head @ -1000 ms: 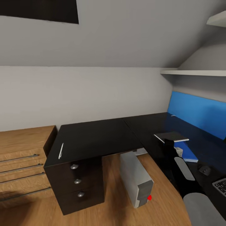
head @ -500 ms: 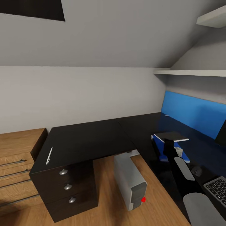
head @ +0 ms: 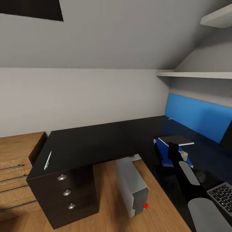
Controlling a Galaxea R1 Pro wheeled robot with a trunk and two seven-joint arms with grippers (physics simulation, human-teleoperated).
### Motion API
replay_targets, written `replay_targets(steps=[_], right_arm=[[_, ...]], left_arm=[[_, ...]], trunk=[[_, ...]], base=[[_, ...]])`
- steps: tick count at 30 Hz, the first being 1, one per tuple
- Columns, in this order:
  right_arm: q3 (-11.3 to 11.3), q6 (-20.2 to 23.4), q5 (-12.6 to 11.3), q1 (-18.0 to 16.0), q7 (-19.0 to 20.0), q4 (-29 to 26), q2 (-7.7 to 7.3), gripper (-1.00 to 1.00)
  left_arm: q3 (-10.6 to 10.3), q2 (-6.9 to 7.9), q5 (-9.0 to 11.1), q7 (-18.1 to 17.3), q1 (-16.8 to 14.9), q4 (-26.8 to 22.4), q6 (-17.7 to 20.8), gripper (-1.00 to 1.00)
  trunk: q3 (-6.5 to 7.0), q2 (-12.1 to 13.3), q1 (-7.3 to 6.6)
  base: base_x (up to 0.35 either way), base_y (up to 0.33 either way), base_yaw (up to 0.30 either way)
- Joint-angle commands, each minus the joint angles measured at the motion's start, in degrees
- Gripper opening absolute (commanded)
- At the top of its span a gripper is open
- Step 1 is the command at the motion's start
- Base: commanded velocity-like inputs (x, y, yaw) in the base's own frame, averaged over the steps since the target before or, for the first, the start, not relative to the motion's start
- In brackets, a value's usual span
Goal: In the bedroom, organize the workspace by keeping the computer under the desk, ensuring the monitor is on the desk, placing the keyboard on the desk next to the monitor, placing the mouse on the desk next to the keyboard, moving the folder from the swivel chair onto the desk next to the mouse, stacking the notebook on top of the folder with the pen on top of the notebook, and positioning the swivel chair next to the desk.
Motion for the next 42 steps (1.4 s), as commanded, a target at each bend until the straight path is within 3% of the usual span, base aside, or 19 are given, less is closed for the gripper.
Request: replay_targets(steps=[1,6,7,11,42], right_arm=[[0.1,-0.3,-0.7,0.0,0.0,-0.1,-0.01,-1.0],[0.3,-0.3,-0.6,0.0,-1.0,0.1,0.04,-1.0],[0.4,-0.3,-0.6,0.0,-4.0,0.2,0.04,-1.0],[0.5,-0.3,-0.6,0.0,-5.1,0.2,0.04,-1.0],[0.5,-0.3,-0.5,0.0,-9.7,0.2,0.03,-1.0]], left_arm=[[-0.1,0.02,0.5,0.4,0.0,-0.2,0.2,1.0],[-0.1,0.02,0.5,0.4,0.0,-0.2,0.2,1.0],[-0.1,0.02,0.5,0.4,0.0,-0.2,0.2,1.0],[-0.1,0.02,0.5,0.4,0.1,-0.2,0.2,1.0],[0.0,0.02,0.5,0.4,0.0,-0.2,0.2,1.0]], trunk=[[-0.05,0.0,0.0],[-0.05,0.0,0.0],[-0.05,0.0,0.0],[-0.05,0.0,0.0],[-0.05,0.0,0.0]], base=[[0.017,-0.039,0.0],[0.008,-0.018,0.0],[0.001,-0.003,0.0],[0.001,-0.001,0.0],[0.0,0.0,0.0]])
